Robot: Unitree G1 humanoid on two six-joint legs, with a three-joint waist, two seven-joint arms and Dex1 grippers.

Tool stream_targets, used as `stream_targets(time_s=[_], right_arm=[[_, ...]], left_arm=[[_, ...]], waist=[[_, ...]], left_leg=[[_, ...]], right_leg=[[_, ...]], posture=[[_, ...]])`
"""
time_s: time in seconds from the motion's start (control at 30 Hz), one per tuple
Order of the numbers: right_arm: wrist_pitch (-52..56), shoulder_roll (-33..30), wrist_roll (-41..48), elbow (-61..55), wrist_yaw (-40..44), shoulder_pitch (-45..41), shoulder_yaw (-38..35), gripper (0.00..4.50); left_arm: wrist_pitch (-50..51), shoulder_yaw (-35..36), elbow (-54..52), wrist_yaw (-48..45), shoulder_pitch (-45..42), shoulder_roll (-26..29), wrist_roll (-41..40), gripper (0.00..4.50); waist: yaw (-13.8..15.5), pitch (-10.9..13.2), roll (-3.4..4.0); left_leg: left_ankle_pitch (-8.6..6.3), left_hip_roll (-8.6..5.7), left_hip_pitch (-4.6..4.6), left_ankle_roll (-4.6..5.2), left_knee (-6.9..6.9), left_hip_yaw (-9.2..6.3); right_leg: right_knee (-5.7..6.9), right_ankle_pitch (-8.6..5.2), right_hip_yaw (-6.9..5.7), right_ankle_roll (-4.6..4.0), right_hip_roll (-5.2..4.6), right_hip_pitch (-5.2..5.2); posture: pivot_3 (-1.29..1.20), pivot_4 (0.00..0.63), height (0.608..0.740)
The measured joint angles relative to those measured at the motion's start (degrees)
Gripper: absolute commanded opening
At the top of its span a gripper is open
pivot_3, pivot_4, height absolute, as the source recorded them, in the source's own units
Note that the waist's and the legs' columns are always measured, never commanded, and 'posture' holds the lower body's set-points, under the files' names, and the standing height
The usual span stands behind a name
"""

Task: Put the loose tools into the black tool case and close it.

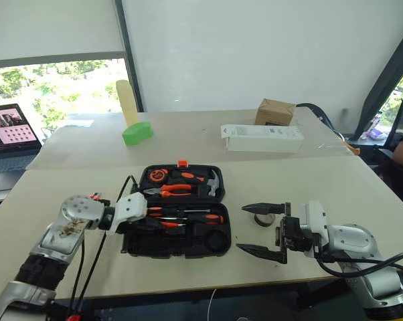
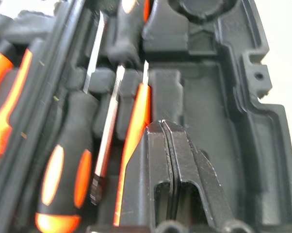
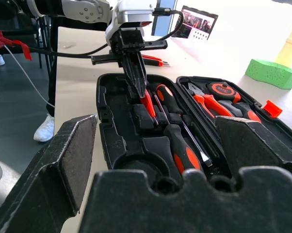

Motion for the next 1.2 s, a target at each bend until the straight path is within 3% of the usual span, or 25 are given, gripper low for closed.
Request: stream_targets(time_s=[0.93, 1.1, 1.2], right_arm=[[0.0, 0.03, 0.0, -0.01, -0.33, 0.0, 0.24, 4.5], [-0.04, 0.23, 0.02, 0.04, -0.62, -0.02, 0.11, 4.5], [-0.49, 0.28, 0.21, 0.22, -0.48, 0.27, -0.6, 4.5]], left_arm=[[-4.23, -0.19, 2.82, 4.52, 0.88, -0.24, 3.97, 0.06], [1.95, 5.22, -1.59, 6.52, 6.15, -0.82, -2.29, 0.06], [4.61, 13.6, -4.46, 8.52, 9.27, -1.18, -9.42, 0.73]], waist=[[-0.01, 0.0, 0.0], [-0.38, 0.0, 0.0], [-0.52, 0.02, -0.03]], left_leg=[[0.0, 0.01, 0.05, 0.01, 0.0, 0.0], [0.0, 0.03, 0.0, 0.01, -0.02, 0.0], [0.0, 0.06, -0.09, -0.02, -0.01, -0.03]], right_leg=[[0.03, 0.0, 0.01, 0.0, 0.0, 0.03], [0.04, 0.0, 0.02, 0.0, 0.02, -0.06], [0.03, 0.0, 0.0, 0.0, 0.02, -0.13]], posture=[[0.0, 0.15, 0.74], [0.0, 0.15, 0.74], [0.0, 0.15, 0.74]])
